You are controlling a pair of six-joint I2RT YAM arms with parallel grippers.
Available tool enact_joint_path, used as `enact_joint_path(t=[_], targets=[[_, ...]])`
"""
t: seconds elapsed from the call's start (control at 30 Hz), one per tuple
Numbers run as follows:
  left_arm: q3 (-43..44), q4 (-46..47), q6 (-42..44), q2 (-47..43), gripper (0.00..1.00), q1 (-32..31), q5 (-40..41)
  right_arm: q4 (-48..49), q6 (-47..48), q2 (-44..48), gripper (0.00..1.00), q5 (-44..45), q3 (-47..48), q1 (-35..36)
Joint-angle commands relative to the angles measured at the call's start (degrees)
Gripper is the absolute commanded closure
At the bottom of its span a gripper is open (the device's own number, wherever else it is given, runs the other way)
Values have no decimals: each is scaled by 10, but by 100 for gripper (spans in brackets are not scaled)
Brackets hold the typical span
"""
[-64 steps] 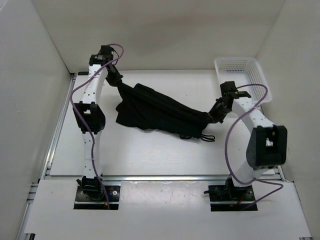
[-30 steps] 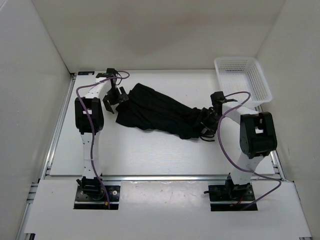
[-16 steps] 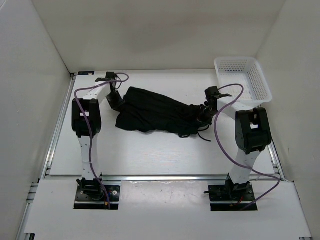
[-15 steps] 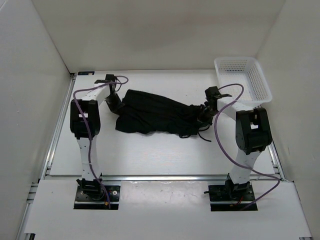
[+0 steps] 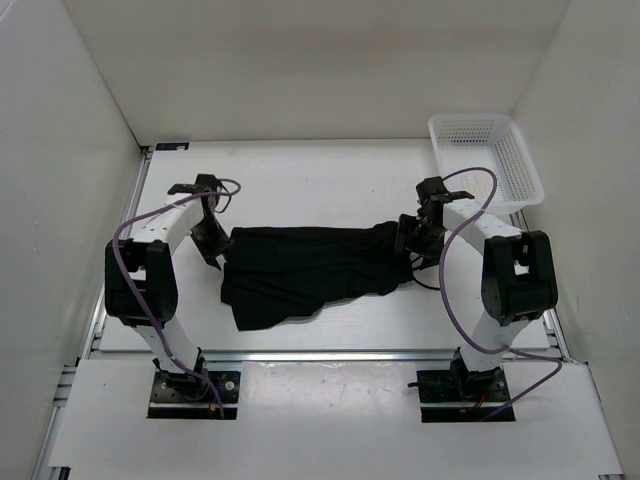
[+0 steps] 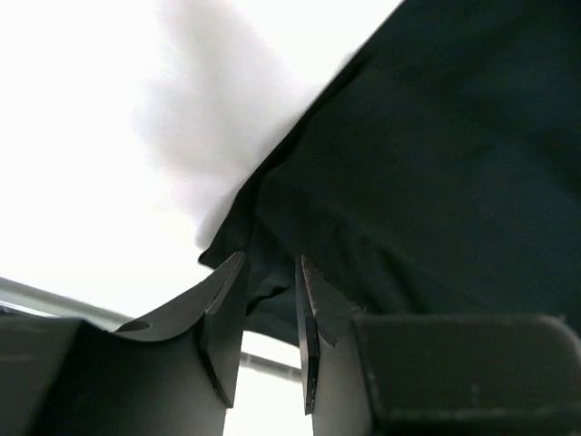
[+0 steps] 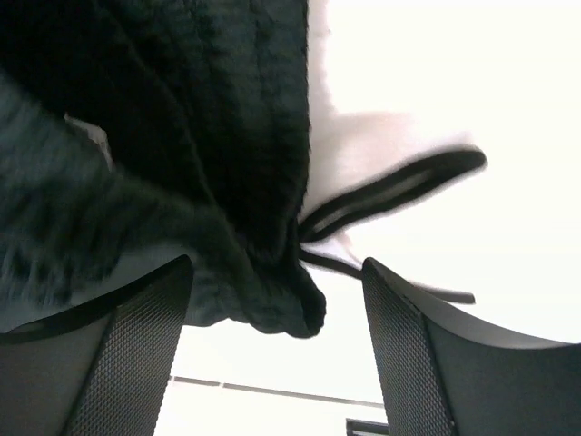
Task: Fold and stack the shorts
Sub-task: Fold the shorts
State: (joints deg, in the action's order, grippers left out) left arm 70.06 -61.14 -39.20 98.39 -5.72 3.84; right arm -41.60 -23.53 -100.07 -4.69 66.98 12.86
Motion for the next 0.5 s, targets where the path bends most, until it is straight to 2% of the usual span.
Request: enact_joint_path(t=[0.0,0.13,0.17,0.2,0.23,0.47], targets=[[64,-13,8,-24,61,-1,39,-31,15,50,20,32,25,0],[88,-6,27,12,60,-1,24,-42,15,86,19,47,25,0],[93,0,32,21,48,-1,17,-47,15,91,19,47,25,0],[93,0,39,32,48,-1,7,-47,15,98,19,47,25,0],[93,12,39,42,41,-1,-2,-47,15,98,19,47,25,0],[114,46,51,114,35,-6,-28,-58,9,115,19,54,20,0]])
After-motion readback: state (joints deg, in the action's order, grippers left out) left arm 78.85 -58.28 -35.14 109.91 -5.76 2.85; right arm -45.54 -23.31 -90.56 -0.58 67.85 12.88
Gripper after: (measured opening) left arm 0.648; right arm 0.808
